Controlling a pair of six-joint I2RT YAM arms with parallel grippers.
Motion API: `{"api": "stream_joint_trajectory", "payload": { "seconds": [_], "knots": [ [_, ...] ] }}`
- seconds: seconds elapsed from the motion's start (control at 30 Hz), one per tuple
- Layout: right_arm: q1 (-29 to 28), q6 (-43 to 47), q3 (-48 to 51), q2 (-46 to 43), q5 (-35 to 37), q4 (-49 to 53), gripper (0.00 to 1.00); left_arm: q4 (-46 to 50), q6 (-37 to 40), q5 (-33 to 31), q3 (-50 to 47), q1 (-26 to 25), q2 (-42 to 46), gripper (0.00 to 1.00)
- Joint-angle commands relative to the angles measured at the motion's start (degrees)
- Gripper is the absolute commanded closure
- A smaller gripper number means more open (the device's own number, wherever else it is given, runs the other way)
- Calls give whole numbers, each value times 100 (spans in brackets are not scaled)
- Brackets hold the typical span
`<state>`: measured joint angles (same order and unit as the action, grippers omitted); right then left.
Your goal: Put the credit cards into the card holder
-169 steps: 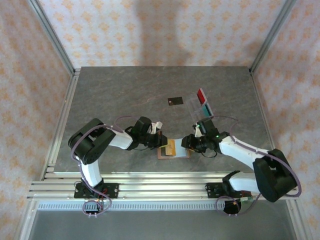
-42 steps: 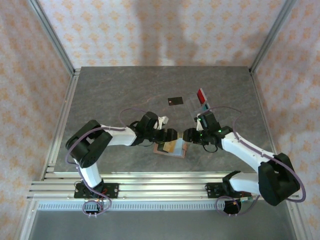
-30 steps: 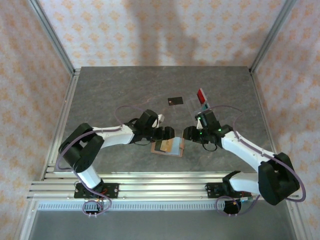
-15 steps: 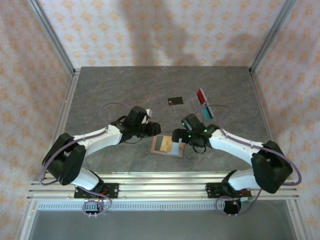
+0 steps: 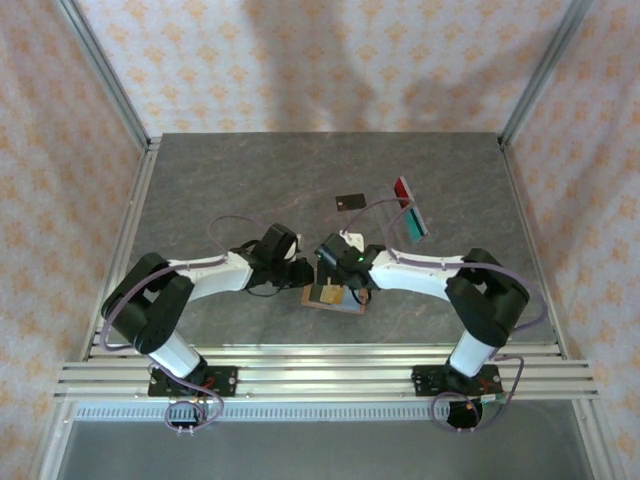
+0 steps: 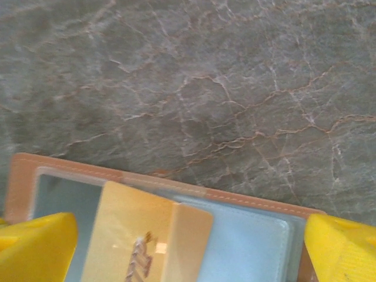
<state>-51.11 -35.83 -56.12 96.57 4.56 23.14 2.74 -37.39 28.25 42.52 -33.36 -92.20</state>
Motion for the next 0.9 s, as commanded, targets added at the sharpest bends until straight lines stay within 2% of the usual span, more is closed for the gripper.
{"api": "stream_joint_trajectory", "payload": {
  "seconds": [0.0, 0.47, 0.87],
  "knots": [
    [-5, 72, -4, 98, 329, -37, 1, -199, 126, 15, -121, -8, -155, 83],
    [-329, 339, -130, 415, 973, 342, 1, -274, -49, -177, -460, 100, -238, 92],
    [-340, 495, 488, -179, 985, 212, 3, -191, -120, -319, -534, 164, -159, 94]
  ]
}}
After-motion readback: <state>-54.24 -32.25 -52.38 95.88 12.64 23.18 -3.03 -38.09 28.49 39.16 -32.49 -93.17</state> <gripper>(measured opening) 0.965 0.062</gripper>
